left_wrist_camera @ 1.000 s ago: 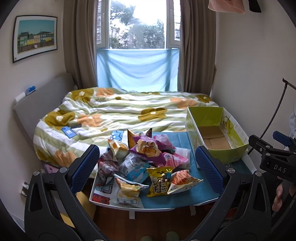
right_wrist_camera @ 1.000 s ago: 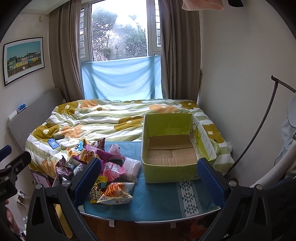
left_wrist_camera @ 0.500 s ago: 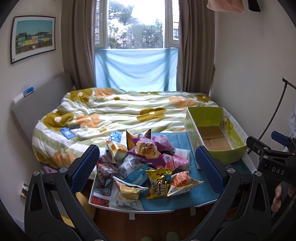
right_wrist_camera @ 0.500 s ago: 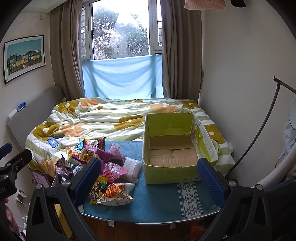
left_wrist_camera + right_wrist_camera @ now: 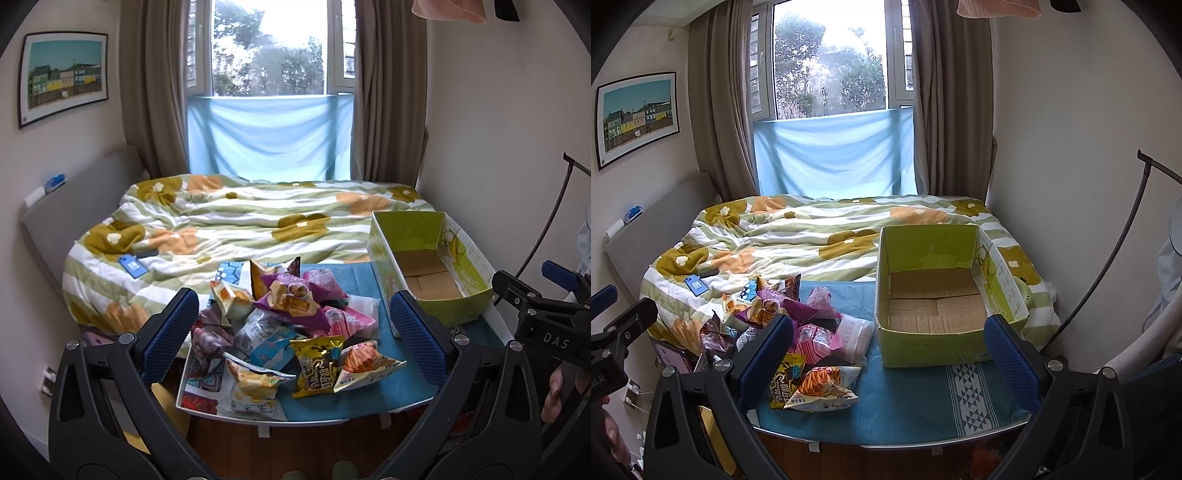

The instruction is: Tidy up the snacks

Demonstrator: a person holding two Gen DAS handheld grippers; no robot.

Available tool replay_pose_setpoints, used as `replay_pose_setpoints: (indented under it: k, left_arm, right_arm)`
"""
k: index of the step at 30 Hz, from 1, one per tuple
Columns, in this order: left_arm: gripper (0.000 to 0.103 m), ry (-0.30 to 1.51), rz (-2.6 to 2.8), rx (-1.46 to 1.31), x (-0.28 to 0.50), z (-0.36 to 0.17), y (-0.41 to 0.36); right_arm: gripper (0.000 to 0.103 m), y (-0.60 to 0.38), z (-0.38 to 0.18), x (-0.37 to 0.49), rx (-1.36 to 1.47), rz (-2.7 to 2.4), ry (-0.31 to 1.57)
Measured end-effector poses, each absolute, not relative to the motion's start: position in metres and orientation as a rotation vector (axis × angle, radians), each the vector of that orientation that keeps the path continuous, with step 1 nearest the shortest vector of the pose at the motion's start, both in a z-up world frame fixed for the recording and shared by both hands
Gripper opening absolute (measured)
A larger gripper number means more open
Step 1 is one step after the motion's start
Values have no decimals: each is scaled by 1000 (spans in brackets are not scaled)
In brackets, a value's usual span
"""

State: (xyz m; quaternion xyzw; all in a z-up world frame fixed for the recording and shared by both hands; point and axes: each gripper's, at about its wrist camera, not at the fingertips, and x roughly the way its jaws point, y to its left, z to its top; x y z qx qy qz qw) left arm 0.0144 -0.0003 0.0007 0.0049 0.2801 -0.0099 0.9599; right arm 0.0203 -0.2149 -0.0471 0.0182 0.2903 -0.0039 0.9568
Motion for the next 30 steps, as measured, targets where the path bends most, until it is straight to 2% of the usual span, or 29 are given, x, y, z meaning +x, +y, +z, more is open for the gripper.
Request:
replay_pose_setpoints:
  k: [20, 25, 30]
  left_arm:
    - [103, 598, -8, 11, 16, -3, 18]
    - [103, 682, -16, -36, 24, -28, 49]
    - [103, 804, -54, -83, 41, -76, 75]
  right_arm:
    - [103, -211, -51, 26, 69, -3, 599]
    - [103, -200, -68, 37, 101, 18, 653]
    - [103, -189, -99, 52, 141, 31, 736]
